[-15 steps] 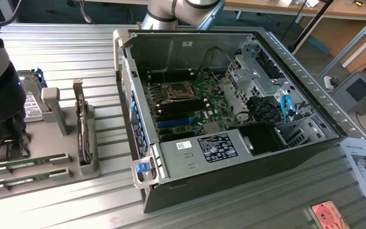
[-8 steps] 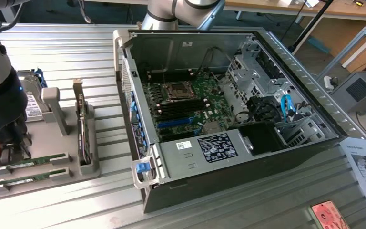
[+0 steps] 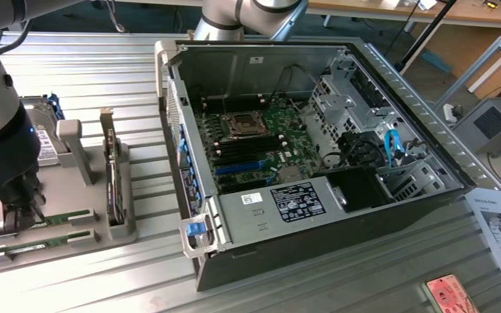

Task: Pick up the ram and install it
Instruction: 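Pick up the ram and move it above insertion slot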

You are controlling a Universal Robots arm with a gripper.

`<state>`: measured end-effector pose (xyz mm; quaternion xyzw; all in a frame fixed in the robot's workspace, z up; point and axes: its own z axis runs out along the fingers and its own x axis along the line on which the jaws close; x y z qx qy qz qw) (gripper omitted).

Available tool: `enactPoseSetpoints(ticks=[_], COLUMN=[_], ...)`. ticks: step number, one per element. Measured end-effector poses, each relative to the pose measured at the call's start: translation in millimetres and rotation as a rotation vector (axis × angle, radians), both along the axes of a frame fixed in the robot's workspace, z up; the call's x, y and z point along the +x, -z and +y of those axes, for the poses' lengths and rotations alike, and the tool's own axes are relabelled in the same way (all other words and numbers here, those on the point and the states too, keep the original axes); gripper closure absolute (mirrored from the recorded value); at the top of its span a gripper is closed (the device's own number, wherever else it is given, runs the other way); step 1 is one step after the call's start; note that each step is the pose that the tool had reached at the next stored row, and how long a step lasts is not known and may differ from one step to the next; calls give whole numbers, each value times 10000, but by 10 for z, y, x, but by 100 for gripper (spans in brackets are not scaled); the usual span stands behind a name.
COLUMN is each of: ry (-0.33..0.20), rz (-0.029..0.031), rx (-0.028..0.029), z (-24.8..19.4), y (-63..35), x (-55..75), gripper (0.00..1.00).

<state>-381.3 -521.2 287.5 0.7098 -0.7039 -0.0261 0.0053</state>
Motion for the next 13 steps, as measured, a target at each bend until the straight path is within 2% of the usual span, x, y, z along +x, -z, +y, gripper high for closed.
enactPoseSetpoints(ticks=[13], ry=[1], rz=[0], rx=[0], z=[-54], y=[128], x=[0], gripper=[69])
